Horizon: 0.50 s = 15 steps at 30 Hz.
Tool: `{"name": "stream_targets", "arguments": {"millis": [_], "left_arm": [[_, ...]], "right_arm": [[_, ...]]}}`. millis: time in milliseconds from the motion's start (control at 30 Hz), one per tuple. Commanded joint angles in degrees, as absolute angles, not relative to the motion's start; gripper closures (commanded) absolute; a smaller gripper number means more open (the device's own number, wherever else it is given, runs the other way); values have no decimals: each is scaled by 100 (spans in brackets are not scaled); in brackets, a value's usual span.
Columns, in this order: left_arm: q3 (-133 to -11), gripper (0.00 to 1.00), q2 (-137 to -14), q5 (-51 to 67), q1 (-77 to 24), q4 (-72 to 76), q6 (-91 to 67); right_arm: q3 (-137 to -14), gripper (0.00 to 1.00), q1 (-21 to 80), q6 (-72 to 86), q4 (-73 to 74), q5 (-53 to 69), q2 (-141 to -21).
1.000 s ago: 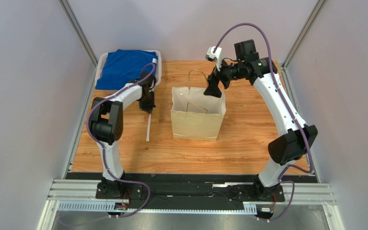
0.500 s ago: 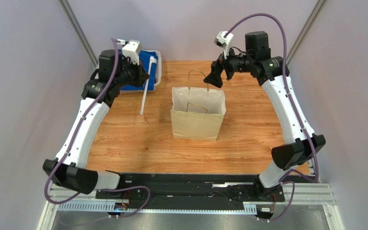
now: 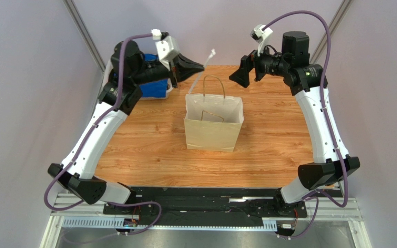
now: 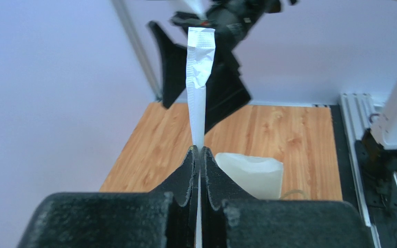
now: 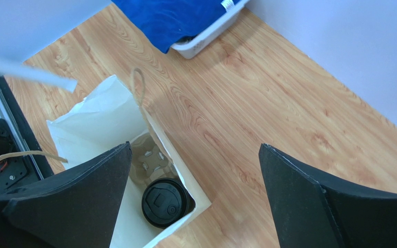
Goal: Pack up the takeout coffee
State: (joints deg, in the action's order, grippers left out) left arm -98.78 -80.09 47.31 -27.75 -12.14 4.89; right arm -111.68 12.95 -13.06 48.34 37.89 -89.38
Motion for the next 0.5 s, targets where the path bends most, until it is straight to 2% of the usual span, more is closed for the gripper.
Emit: {"name": "stream_targets", "arguments": {"millis": [0,233,467], "left_arm": [[-9721,100,-8174,5642,-3286,-747,1334],[-9431,100,-8472,5713,-3454,-1554,2266],[-8703,100,-8552,5739,-3463,-1653,2443]], "right_arm": [[-10969,0,994,-774,4649,3761,-8649],[-10495,0,835,-721,4658,3753,-8280],[-10204,0,782,-703,4667,3656,-8086]]}}
